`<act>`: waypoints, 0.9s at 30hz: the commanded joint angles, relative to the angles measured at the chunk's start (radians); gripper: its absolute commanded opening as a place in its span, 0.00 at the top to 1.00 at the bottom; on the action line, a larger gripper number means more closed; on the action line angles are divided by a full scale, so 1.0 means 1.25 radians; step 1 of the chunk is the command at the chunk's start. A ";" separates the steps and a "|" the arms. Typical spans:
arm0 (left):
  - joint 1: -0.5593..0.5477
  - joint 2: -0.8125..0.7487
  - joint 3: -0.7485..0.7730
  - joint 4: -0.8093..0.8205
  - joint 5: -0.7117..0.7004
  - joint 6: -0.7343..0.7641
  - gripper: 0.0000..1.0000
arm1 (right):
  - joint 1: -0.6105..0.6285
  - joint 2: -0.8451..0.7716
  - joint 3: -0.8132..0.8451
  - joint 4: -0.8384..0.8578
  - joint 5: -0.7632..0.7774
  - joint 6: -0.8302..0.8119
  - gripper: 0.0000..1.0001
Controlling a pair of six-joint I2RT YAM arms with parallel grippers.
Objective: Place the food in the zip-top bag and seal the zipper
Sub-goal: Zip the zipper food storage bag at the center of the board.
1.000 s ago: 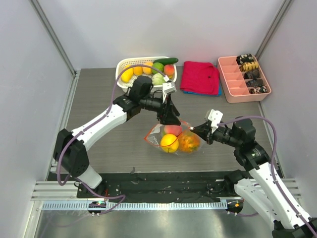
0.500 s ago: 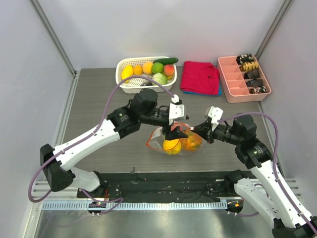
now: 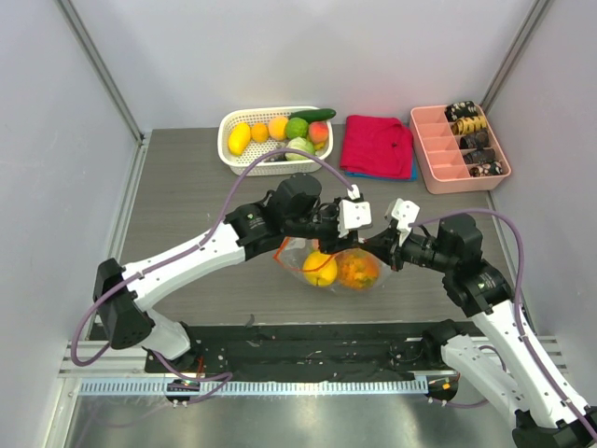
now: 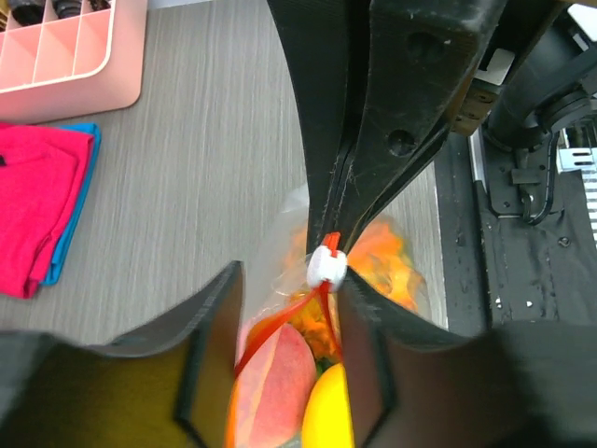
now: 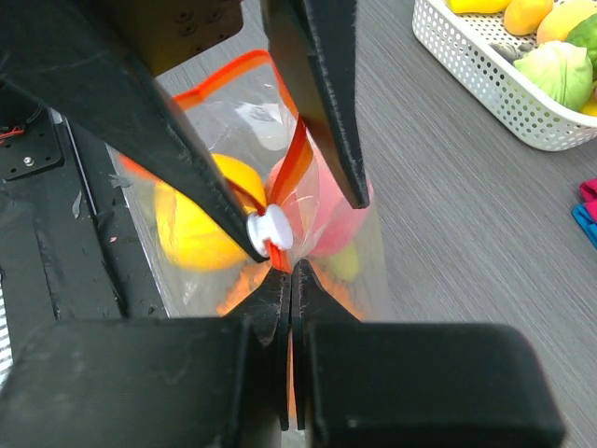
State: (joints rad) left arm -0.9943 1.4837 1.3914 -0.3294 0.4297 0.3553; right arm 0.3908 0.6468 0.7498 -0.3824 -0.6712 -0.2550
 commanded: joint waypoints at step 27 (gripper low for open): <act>0.011 -0.025 0.032 0.019 0.065 -0.006 0.46 | 0.005 -0.002 0.049 0.018 0.009 0.019 0.99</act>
State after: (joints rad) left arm -0.9730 1.4559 1.3792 -0.3489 0.4824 0.3653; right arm 0.3927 0.6430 0.7609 -0.3977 -0.6529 -0.2462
